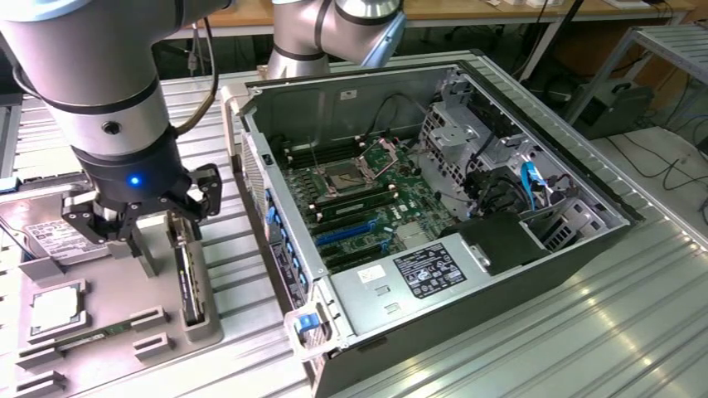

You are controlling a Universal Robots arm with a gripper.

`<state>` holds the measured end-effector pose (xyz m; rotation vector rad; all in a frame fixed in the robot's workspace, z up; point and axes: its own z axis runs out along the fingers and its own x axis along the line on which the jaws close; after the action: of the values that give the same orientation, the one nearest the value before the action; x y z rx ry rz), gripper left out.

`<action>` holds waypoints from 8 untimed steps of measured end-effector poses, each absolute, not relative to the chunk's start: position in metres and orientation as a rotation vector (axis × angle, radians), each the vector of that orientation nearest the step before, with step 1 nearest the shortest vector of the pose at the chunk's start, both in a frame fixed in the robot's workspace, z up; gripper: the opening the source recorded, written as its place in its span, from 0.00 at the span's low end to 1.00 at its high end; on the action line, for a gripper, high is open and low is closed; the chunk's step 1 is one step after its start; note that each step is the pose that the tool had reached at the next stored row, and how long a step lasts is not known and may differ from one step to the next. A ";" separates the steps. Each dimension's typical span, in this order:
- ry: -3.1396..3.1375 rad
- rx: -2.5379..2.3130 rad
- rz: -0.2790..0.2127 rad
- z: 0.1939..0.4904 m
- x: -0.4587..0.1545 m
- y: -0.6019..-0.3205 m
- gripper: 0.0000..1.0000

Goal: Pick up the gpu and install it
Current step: 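Pick up the gpu and move the gpu toward the slot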

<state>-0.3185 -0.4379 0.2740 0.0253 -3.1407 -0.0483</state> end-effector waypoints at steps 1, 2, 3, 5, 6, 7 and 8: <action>-3.141 0.021 -0.048 0.274 -0.318 -0.438 0.70; -3.141 0.018 -0.048 0.274 -0.318 -0.439 0.70; -3.141 0.014 -0.048 0.273 -0.318 -0.440 0.70; -3.141 0.008 -0.048 0.272 -0.318 -0.441 0.70; -3.141 0.003 -0.048 0.270 -0.318 -0.441 0.70; -3.141 -0.004 -0.048 0.269 -0.318 -0.441 0.70; -3.141 -0.016 -0.048 0.268 -0.318 -0.441 0.70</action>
<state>-0.3180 -0.4414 0.2680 -0.0157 -3.1411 -0.0475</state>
